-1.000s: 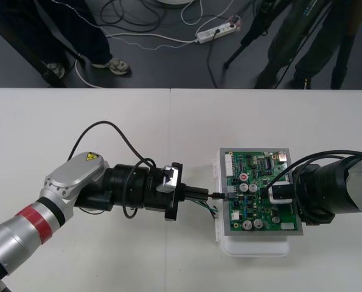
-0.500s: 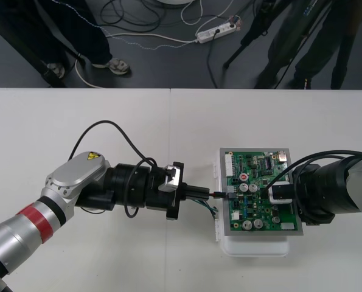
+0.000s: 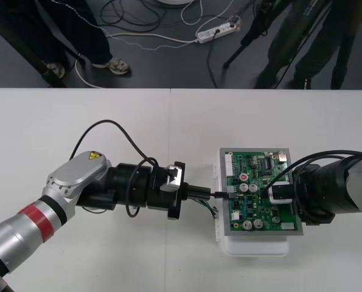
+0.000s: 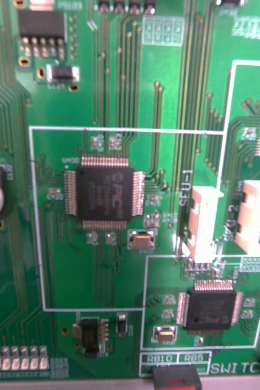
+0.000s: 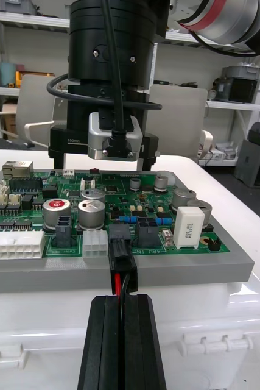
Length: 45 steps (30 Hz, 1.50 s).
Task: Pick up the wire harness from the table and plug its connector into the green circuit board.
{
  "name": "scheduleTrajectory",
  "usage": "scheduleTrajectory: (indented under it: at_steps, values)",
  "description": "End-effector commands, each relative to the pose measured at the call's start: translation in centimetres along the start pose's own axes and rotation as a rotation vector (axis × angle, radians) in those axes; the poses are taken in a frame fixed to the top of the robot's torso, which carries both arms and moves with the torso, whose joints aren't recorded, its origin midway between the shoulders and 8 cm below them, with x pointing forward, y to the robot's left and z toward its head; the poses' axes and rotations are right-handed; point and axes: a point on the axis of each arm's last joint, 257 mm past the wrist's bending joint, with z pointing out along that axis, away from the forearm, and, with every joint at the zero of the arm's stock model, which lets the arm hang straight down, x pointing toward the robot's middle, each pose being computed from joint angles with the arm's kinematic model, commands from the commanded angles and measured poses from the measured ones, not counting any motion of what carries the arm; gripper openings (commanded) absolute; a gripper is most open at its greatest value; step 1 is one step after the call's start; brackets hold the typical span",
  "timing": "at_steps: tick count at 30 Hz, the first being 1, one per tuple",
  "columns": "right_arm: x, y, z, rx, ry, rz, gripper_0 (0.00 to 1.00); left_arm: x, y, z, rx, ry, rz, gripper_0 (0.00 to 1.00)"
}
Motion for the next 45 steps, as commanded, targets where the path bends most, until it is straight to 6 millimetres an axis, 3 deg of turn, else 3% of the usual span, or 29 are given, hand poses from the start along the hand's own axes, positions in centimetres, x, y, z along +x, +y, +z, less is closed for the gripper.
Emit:
scheduleTrajectory:
  at_steps: [1,45]
  values:
    - [-2.1,-0.8,-0.7,0.022,-0.038,-0.012,1.0,-1.9,1.2,2.4,0.006,-0.026,0.057,0.0]
    - [-2.1,-0.6,-0.6,0.018,-0.04,-0.016,1.0,-1.2,-0.2,2.6,0.049,-0.007,0.06,0.0]
